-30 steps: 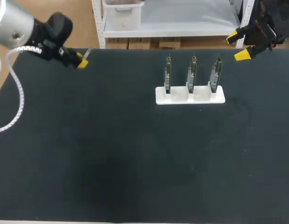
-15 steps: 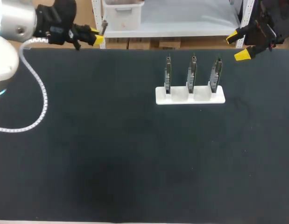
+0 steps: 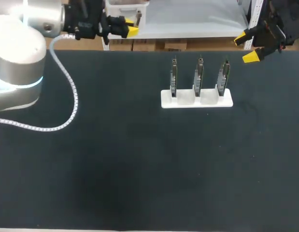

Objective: Pick up the optical module with the left hand, and insert it into the network port with the right hand.

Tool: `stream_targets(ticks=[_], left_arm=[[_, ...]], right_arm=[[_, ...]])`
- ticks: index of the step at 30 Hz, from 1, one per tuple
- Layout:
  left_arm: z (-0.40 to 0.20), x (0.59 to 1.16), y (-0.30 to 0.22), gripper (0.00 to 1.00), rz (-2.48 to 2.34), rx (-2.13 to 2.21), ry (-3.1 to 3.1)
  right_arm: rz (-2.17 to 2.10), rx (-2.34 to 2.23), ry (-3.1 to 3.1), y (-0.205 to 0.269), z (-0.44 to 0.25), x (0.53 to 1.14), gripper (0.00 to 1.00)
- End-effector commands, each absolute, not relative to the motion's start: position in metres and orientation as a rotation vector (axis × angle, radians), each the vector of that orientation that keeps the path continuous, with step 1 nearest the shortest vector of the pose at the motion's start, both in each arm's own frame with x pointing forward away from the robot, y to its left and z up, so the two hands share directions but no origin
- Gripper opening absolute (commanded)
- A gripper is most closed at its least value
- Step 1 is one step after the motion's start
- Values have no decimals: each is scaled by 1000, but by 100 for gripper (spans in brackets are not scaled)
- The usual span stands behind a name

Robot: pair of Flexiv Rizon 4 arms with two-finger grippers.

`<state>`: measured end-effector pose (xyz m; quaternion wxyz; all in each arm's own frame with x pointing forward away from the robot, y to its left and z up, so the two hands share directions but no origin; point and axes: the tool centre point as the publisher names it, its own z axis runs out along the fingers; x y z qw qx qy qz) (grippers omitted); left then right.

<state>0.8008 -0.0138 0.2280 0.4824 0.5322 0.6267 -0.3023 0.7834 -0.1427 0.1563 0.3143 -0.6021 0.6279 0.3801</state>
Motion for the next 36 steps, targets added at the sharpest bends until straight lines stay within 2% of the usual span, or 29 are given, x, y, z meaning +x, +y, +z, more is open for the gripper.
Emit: stream_targets(ticks=[1, 21, 36], left_arm=[[227, 817, -37, 0, -784, 1341, 1486], [237, 798, -148, 0, -1031, 1408, 1308], [237, 782, -213, 0, -1144, 1366, 1249]], right_arm=[[995, -1584, 1656, -142, 156, 781, 100], [995, -1584, 1656, -142, 156, 781, 100], [995, -1584, 1656, -142, 156, 781, 100]])
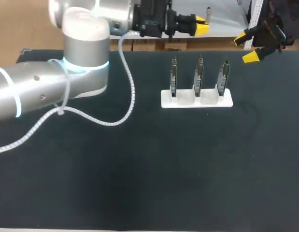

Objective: Pick up the optical module with the left hand, and insert it into the network port with the right hand.

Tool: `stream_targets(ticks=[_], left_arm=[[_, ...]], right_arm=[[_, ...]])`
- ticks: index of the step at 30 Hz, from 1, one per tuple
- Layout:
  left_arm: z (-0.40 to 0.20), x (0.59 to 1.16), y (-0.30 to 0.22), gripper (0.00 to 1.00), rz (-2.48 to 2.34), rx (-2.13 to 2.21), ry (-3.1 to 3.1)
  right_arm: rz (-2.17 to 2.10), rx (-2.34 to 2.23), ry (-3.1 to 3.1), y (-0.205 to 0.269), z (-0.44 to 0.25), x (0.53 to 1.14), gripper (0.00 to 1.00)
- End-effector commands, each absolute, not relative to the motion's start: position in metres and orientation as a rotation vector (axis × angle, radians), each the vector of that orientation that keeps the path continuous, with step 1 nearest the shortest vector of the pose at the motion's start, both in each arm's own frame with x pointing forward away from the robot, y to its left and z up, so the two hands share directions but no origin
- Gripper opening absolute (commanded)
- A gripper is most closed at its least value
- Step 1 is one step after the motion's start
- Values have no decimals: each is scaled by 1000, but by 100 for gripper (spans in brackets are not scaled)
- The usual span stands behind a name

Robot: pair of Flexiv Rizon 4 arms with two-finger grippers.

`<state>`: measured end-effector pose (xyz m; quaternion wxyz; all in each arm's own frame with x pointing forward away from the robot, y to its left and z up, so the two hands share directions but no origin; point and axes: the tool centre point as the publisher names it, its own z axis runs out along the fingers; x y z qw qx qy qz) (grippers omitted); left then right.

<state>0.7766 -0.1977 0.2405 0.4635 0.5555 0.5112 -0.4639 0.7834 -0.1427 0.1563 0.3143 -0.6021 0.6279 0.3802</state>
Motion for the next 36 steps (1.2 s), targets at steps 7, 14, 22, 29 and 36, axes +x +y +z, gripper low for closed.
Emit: stream_targets(ticks=[7, 14, 22, 29, 36], left_arm=[[233, 781, -231, 0, -1176, 1312, 1260], [221, 777, -240, 0, -1200, 1321, 1282], [209, 774, -251, 0, -1227, 1272, 1332], [199, 770, -256, 0, -1238, 1280, 1347], [193, 769, -256, 0, -1239, 1285, 1359]], right_arm=[[995, -1584, 1656, -142, 156, 781, 100], [995, -1584, 1656, -142, 156, 781, 100], [995, -1584, 1656, -142, 156, 781, 100], [995, -1584, 1656, -142, 156, 781, 100], [995, -1584, 1656, -142, 156, 781, 100]])
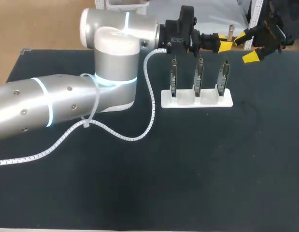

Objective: Pick up the optical module with the left hand, and insert it into the network port with the right hand.

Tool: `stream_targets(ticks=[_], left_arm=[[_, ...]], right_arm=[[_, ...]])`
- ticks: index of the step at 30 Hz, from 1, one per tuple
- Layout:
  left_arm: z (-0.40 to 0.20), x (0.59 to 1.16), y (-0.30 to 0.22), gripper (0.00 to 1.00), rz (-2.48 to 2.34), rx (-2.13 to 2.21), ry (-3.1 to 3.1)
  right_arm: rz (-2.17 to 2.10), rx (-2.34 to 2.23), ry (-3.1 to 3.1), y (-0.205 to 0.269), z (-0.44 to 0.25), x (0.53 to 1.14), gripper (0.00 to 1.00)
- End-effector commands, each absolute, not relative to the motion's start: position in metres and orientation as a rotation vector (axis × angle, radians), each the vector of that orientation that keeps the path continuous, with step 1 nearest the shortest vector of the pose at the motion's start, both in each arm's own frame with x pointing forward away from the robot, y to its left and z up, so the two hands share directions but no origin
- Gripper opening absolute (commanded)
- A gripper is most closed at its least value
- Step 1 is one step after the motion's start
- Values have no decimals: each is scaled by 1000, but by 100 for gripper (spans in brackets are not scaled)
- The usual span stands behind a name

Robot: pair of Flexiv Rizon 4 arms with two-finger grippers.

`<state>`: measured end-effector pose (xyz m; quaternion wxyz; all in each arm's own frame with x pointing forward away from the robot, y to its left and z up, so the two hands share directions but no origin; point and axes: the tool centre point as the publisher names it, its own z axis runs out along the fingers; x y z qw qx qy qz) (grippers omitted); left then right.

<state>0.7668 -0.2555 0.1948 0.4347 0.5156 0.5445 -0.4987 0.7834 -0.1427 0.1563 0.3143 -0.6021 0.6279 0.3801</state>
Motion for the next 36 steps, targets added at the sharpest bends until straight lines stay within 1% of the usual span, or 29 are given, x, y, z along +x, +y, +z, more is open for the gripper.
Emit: stream_targets(ticks=[1, 36], left_arm=[[191, 769, -256, 0, -1234, 1282, 1360], [167, 771, -267, 0, -1225, 1285, 1392]], right_arm=[[995, -1584, 1656, -142, 156, 781, 100], [995, -1584, 1656, -142, 156, 781, 100]])
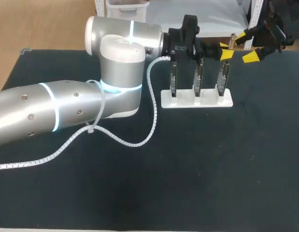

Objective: Pick up the optical module with the left hand, and insert it into the network port with the right hand.

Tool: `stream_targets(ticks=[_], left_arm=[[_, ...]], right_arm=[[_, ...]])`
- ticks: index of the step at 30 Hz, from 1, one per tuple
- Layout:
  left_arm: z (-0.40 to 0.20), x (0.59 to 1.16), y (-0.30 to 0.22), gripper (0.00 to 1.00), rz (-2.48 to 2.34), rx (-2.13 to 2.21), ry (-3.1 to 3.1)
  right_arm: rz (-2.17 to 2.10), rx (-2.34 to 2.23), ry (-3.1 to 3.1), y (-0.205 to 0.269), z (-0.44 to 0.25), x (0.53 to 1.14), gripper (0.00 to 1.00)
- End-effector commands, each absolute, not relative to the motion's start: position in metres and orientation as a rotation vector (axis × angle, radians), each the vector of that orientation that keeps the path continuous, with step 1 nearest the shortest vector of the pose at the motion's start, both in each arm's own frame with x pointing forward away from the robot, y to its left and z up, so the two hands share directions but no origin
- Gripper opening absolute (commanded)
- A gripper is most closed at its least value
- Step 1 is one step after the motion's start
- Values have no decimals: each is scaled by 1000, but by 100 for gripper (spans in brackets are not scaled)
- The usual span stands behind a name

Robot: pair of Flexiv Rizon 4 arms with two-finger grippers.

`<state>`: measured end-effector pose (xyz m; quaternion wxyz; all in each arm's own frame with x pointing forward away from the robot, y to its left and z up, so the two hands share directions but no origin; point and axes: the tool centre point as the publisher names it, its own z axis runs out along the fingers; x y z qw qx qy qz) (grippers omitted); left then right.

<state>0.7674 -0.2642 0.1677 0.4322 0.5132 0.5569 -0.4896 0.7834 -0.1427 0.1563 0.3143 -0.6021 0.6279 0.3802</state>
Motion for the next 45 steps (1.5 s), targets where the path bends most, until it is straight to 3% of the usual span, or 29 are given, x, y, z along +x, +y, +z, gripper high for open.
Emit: stream_targets(ticks=[1, 45], left_arm=[[166, 771, -268, 0, -1224, 1286, 1394], [164, 770, -269, 0, -1214, 1296, 1403]], right_arm=[[995, -1584, 1656, -142, 156, 781, 100], [971, -1552, 1627, -124, 202, 772, 100]])
